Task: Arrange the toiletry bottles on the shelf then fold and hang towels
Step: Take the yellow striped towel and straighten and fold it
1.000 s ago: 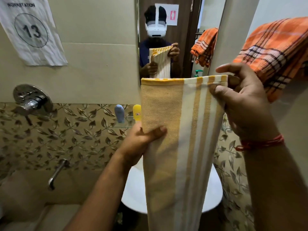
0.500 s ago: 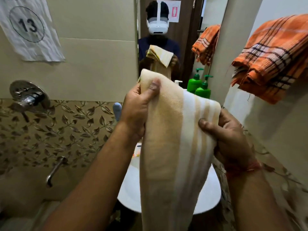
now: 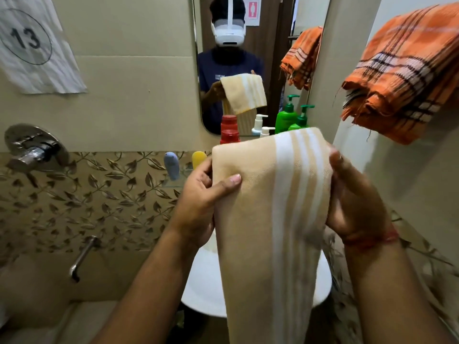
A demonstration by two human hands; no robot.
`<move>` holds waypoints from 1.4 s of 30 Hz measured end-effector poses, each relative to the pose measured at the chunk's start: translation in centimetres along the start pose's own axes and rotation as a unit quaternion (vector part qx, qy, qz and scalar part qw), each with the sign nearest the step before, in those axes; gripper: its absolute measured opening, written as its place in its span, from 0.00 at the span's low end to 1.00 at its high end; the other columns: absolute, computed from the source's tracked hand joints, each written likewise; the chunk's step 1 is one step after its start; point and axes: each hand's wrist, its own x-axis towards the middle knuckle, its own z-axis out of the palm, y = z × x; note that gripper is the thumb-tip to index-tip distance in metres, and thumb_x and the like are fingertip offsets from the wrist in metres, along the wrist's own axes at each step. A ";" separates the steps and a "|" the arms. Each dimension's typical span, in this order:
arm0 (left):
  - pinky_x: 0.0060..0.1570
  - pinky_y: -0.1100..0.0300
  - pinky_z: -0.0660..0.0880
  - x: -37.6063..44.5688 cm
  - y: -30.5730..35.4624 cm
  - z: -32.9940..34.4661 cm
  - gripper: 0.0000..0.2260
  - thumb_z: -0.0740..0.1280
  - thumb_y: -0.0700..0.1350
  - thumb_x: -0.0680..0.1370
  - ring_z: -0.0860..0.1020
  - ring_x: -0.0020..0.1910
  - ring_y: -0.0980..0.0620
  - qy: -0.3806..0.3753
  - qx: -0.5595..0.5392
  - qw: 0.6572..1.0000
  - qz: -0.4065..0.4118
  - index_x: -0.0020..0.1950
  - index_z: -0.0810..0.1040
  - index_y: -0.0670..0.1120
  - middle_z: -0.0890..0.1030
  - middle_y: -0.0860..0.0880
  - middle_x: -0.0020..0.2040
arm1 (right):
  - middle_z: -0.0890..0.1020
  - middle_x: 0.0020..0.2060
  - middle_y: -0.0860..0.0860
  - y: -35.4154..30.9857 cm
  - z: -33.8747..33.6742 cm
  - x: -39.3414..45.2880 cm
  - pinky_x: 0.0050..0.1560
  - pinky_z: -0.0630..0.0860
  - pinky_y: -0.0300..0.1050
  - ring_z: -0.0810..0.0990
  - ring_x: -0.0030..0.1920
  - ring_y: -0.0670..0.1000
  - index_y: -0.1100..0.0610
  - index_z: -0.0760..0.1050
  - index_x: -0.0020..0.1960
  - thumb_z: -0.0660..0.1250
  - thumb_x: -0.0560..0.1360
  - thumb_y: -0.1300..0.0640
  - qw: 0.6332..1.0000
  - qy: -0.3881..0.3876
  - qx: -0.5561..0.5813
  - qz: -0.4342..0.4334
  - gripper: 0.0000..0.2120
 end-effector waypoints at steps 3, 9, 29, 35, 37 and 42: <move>0.49 0.57 0.81 0.6 0.7 1.5 0.18 0.69 0.35 0.76 0.84 0.53 0.48 0.011 -0.001 0.999 0.040 0.66 0.76 0.42 0.85 0.45 0.56 | 0.85 0.54 0.57 1.8 -0.5 -1.8 0.51 0.83 0.51 0.85 0.55 0.57 0.54 0.83 0.59 0.69 0.71 0.60 0.998 -0.017 -0.039 0.042 0.17; 0.54 0.53 0.81 1.0 1.5 1.5 0.23 0.68 0.39 0.78 0.82 0.59 0.47 0.013 0.013 0.999 0.040 0.73 0.72 0.47 0.83 0.48 0.61 | 0.86 0.50 0.60 2.3 1.1 -1.7 0.46 0.84 0.52 0.86 0.50 0.59 0.61 0.79 0.59 0.71 0.68 0.68 0.994 0.068 -0.084 0.009 0.20; 0.53 0.56 0.81 1.1 0.5 0.4 0.34 0.71 0.34 0.75 0.82 0.61 0.49 0.059 0.037 0.996 0.049 0.78 0.62 0.51 0.82 0.50 0.64 | 0.86 0.52 0.58 3.0 0.0 -1.2 0.49 0.83 0.52 0.86 0.51 0.57 0.57 0.84 0.57 0.69 0.72 0.57 0.997 0.050 0.041 0.047 0.15; 0.65 0.52 0.76 0.7 1.1 -0.7 0.41 0.70 0.34 0.74 0.76 0.69 0.51 0.009 0.074 0.996 0.046 0.81 0.56 0.56 0.72 0.53 0.73 | 0.85 0.56 0.58 2.9 0.2 -1.3 0.49 0.83 0.51 0.84 0.55 0.59 0.56 0.71 0.69 0.70 0.70 0.66 0.992 0.027 -0.113 0.051 0.28; 0.63 0.52 0.77 1.0 1.0 -0.8 0.41 0.71 0.34 0.74 0.77 0.67 0.53 0.023 0.090 0.995 0.045 0.81 0.57 0.56 0.77 0.58 0.68 | 0.86 0.53 0.55 2.5 0.5 -0.9 0.46 0.83 0.48 0.86 0.52 0.57 0.54 0.75 0.65 0.74 0.70 0.65 0.987 0.072 -0.143 0.029 0.24; 0.60 0.48 0.80 2.0 1.1 -1.5 0.34 0.77 0.40 0.70 0.81 0.60 0.46 0.131 0.120 0.984 -0.019 0.74 0.71 0.54 0.80 0.44 0.63 | 0.88 0.41 0.51 2.6 1.7 0.2 0.36 0.82 0.42 0.87 0.41 0.50 0.60 0.75 0.58 0.72 0.75 0.64 0.973 0.180 -0.146 0.010 0.13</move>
